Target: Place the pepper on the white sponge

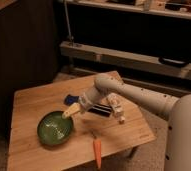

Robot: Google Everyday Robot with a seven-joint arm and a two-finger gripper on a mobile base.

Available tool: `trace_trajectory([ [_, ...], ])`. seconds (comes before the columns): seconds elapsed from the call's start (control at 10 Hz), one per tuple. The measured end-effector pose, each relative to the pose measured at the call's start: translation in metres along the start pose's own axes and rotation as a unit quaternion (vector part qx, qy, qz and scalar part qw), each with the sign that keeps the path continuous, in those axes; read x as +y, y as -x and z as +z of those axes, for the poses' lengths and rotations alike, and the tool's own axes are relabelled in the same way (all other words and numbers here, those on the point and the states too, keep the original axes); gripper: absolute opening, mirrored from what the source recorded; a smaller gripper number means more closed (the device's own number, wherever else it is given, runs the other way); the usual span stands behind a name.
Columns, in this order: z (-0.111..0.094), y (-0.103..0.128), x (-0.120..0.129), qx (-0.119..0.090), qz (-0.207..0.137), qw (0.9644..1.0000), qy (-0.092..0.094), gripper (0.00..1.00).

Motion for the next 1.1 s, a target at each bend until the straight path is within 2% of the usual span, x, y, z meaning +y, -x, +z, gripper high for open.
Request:
trace_trajectory([
  [0.8,-0.001,0.000,-0.001,0.000,-0.001,1.0000,0.002,0.80],
  [0.9,-0.003,0.000,-0.002,0.003,-0.002,0.9999,0.011,0.80],
  [1.0,-0.012,0.000,-0.004,0.011,-0.003,0.9996,0.028,0.80],
  [1.1,-0.028,0.003,-0.009,0.023,-0.001,0.9987,0.046,0.80],
])
